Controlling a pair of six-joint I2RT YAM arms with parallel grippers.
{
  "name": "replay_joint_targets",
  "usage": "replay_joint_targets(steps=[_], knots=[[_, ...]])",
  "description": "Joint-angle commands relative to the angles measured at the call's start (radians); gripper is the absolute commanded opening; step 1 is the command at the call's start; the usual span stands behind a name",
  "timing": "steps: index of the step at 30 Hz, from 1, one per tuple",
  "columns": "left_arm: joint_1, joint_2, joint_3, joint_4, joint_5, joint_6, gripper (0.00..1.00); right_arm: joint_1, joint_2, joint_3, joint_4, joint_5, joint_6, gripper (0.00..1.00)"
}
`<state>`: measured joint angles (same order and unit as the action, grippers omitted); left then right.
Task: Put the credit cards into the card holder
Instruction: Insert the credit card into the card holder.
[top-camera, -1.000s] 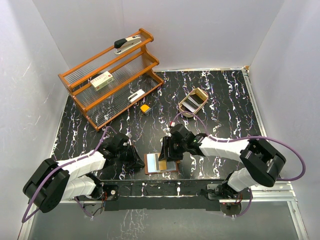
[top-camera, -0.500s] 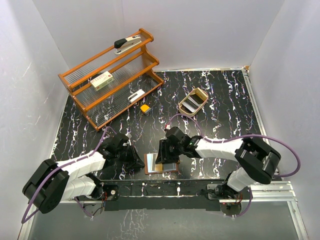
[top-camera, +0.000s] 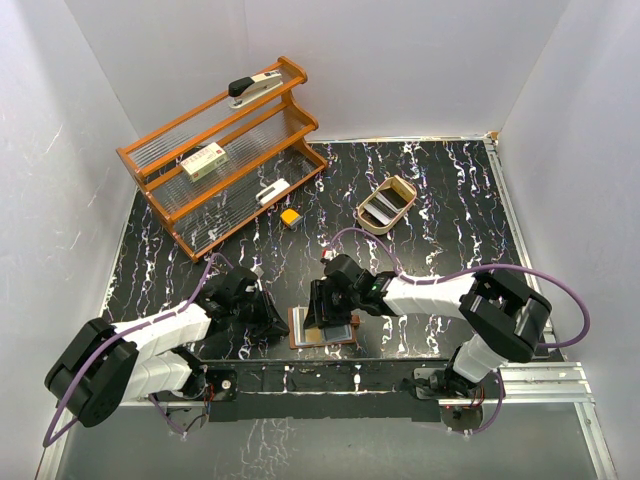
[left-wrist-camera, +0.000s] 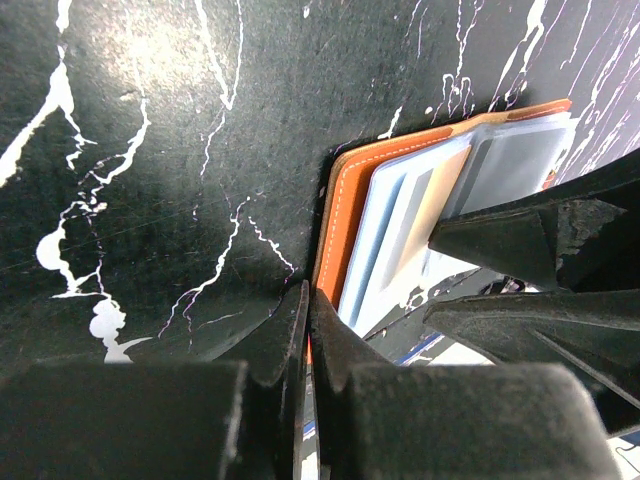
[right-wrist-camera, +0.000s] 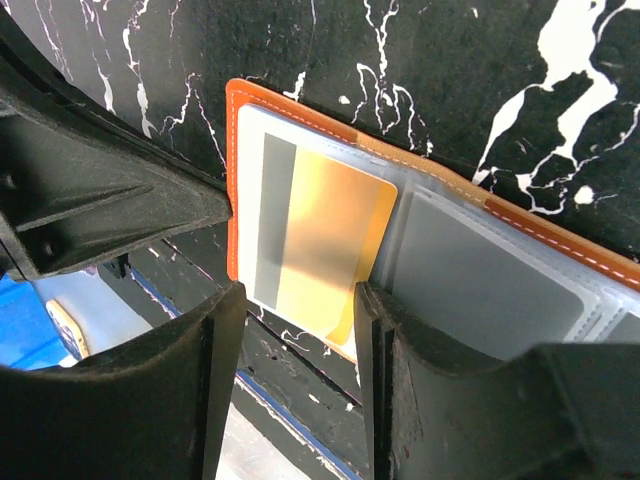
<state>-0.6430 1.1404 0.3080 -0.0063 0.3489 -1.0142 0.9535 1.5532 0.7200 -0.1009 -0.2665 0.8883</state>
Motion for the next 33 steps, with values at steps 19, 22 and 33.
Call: replay_joint_targets(steps=[19,22,33], knots=[[0.002,-0.002,0.002,-0.023,0.004,0.014,0.00,0.009,-0.023,0.035,0.094,-0.052,-0.095,0.49],[0.002,-0.005,0.006,-0.028,0.003,0.018,0.00,0.010,-0.027,0.038,0.093,-0.053,-0.094,0.50],[0.001,-0.010,0.019,-0.026,-0.017,0.020,0.00,0.009,-0.052,0.091,-0.008,-0.021,-0.152,0.51]])
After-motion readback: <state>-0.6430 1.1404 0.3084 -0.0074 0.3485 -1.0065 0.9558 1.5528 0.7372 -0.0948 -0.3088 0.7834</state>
